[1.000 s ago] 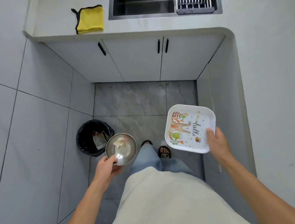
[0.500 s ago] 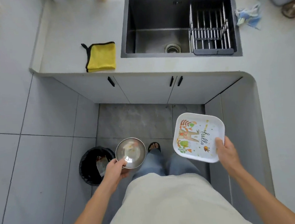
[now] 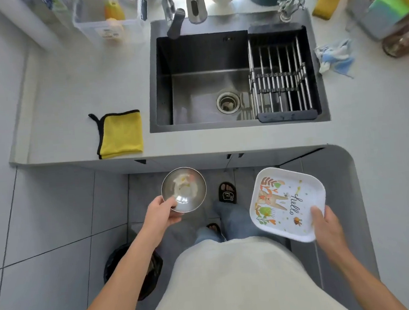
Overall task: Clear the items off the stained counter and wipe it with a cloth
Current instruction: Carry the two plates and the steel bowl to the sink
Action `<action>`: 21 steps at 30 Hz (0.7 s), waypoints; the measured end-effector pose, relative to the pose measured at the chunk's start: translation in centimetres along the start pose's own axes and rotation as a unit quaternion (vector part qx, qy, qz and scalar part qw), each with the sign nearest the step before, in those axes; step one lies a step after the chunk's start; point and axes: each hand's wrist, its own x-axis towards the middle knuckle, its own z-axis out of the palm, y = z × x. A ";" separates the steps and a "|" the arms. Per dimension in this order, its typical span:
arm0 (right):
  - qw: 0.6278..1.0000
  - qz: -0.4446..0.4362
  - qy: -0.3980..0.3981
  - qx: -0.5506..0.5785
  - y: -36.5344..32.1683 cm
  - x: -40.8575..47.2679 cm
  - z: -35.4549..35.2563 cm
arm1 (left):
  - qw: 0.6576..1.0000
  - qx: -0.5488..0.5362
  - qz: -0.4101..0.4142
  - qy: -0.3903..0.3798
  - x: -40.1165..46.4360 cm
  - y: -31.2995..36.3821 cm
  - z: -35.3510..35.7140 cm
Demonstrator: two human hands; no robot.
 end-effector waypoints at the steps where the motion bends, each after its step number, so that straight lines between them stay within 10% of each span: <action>1: 1.000 -0.006 -0.004 0.000 -1.3 1.0 0.3 | 1.000 0.004 -0.003 0.003 0.3 0.5 0.1; 21: 0.995 -0.057 -0.075 -0.004 -22.6 11.8 11.2 | 0.997 -0.030 -0.050 0.042 6.3 11.0 -2.7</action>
